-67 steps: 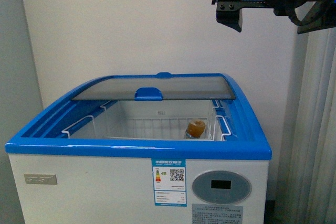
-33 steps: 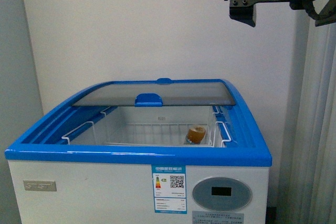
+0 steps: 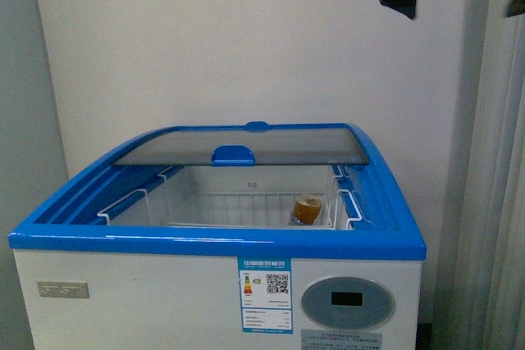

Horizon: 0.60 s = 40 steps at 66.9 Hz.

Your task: Put drink in fridge

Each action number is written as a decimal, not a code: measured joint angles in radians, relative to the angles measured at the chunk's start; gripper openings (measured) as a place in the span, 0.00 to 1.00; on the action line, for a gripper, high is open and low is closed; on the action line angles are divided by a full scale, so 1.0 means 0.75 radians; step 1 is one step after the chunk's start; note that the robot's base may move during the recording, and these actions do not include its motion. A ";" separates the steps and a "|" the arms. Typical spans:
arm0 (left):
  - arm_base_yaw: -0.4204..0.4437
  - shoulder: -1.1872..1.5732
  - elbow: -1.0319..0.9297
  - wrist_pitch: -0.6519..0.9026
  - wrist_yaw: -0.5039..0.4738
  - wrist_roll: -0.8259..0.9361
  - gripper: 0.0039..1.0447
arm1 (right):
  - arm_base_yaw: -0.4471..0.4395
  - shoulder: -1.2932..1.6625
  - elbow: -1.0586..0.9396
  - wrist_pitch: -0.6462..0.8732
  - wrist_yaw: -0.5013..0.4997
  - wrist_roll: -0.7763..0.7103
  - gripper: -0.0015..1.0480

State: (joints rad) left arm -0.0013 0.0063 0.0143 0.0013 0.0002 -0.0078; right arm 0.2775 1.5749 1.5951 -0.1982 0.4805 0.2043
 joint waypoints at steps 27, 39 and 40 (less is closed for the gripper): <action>0.000 0.000 0.001 0.000 0.000 0.000 0.02 | -0.168 -0.567 -1.193 0.866 -0.450 -0.251 0.19; 0.000 0.000 0.000 0.000 0.000 0.000 0.02 | -0.222 -0.731 -1.483 0.991 -0.497 -0.266 0.03; 0.000 0.000 0.000 0.000 0.000 0.000 0.02 | -0.226 -0.748 -1.507 1.000 -0.502 -0.266 0.03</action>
State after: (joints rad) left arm -0.0013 0.0063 0.0143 0.0013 0.0002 -0.0078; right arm 0.1081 1.0142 0.4648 0.5522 0.1043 0.0051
